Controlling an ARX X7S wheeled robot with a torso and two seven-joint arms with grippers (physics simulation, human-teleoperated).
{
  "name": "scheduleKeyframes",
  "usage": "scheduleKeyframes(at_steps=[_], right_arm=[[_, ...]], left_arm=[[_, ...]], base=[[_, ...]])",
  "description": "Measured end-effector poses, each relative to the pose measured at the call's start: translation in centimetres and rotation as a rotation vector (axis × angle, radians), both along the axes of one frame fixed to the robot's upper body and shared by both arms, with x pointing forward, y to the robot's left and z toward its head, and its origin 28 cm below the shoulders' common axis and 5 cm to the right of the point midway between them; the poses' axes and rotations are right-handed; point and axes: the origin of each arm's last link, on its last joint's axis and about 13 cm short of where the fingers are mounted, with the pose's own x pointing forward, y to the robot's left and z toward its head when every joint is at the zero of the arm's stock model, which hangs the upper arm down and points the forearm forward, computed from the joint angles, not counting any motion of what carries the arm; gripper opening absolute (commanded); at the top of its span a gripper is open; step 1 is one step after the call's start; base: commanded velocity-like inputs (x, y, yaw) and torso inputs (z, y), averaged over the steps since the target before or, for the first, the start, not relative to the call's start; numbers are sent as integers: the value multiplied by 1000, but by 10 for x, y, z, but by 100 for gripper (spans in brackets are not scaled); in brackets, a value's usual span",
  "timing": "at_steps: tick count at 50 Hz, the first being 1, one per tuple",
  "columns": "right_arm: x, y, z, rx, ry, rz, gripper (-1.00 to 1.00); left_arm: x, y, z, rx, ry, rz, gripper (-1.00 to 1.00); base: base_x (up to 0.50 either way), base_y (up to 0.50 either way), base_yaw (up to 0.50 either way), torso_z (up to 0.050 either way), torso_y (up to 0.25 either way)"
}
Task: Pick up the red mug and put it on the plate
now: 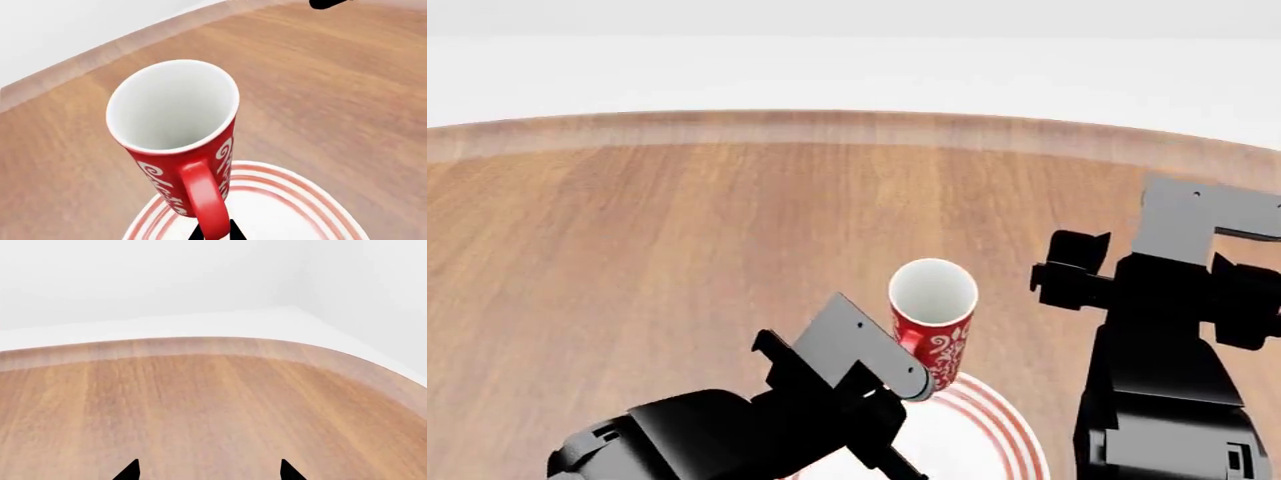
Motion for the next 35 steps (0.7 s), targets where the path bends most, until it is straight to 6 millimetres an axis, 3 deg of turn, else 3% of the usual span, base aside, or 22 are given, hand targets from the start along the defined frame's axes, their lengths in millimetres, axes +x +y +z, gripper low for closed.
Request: scheduleKeyframes(at_steps=[35], right_arm=[[2, -2, -10, 8, 16, -6, 100]], left_arm=[[-7, 12, -19, 77, 178, -53, -100]], base=[[0, 0, 0, 0, 0]])
